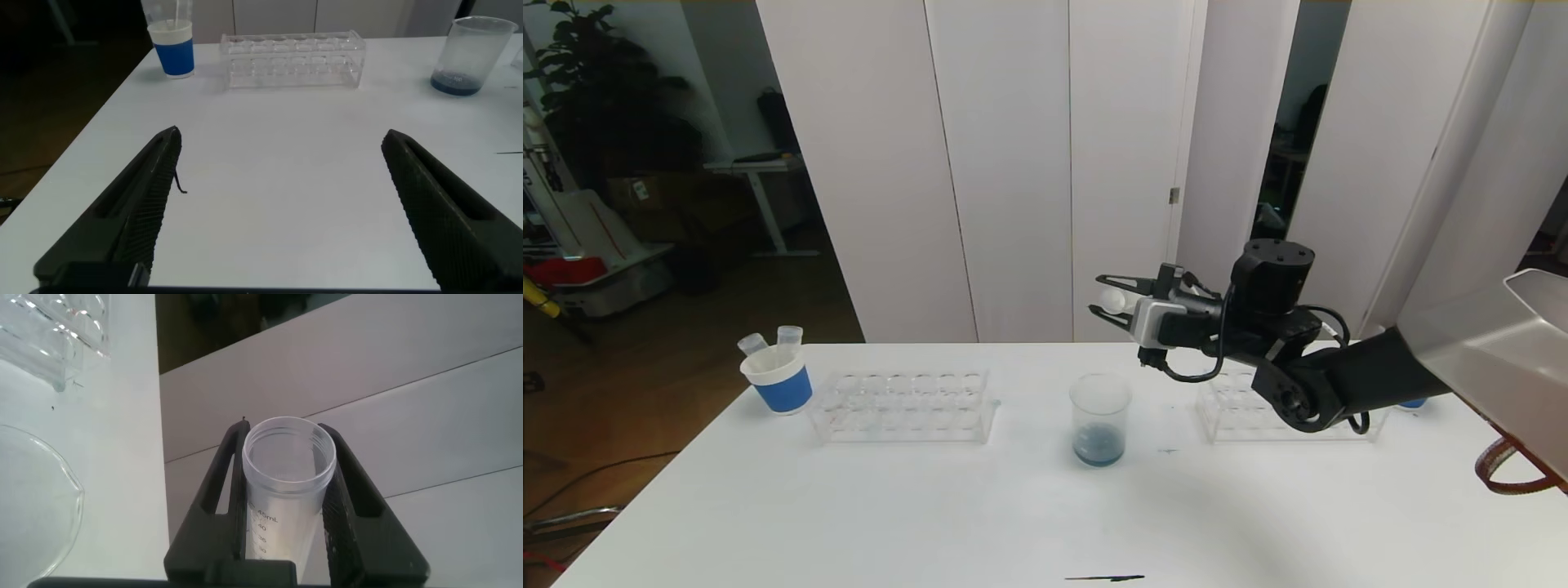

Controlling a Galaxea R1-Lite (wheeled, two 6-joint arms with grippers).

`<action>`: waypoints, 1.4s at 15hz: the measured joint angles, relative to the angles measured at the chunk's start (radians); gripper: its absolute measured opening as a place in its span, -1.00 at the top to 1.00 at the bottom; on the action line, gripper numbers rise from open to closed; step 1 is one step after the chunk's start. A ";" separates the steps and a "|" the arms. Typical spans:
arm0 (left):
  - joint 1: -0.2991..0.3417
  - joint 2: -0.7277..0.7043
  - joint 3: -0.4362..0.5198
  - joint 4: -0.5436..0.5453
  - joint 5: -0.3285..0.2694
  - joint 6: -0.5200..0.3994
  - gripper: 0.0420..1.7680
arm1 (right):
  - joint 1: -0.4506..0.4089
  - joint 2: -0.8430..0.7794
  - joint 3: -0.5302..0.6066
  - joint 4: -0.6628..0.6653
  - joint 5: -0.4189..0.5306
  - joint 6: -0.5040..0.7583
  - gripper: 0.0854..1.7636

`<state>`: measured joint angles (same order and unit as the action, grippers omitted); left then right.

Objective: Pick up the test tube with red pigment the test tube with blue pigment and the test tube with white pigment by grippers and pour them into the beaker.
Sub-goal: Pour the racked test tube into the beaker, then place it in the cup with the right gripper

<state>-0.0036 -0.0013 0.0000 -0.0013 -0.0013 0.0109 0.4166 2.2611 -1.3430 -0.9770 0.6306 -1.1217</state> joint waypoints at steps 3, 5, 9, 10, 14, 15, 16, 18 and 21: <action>0.000 0.000 0.000 0.000 0.000 0.000 -0.98 | -0.011 -0.002 -0.001 -0.005 0.037 -0.114 0.39; 0.000 0.000 0.000 0.000 0.000 0.000 -0.98 | -0.018 -0.003 -0.001 -0.008 0.061 -0.166 0.39; 0.000 0.000 0.000 0.000 0.000 0.000 -0.98 | -0.033 0.000 0.000 -0.021 0.090 -0.248 0.39; 0.000 0.000 0.000 0.000 0.000 0.000 -0.98 | -0.033 0.002 -0.003 -0.021 0.092 -0.267 0.39; 0.000 0.000 0.000 0.000 0.000 0.000 -0.98 | -0.033 0.014 -0.011 -0.021 0.105 -0.324 0.39; 0.000 0.000 0.000 0.000 0.000 0.000 -0.98 | -0.033 0.018 -0.013 -0.020 0.109 -0.337 0.39; 0.000 0.000 0.000 0.000 0.000 0.000 -0.98 | -0.033 0.022 -0.019 -0.019 0.120 -0.350 0.39; 0.000 0.000 0.000 0.000 0.000 0.000 -0.98 | -0.035 0.031 -0.036 -0.019 0.141 -0.373 0.39; 0.000 0.000 0.000 0.000 0.000 0.000 -0.98 | -0.037 0.041 -0.046 -0.016 0.144 -0.388 0.39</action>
<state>-0.0036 -0.0013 0.0000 -0.0013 -0.0017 0.0109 0.3800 2.3023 -1.3894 -0.9928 0.7749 -1.5096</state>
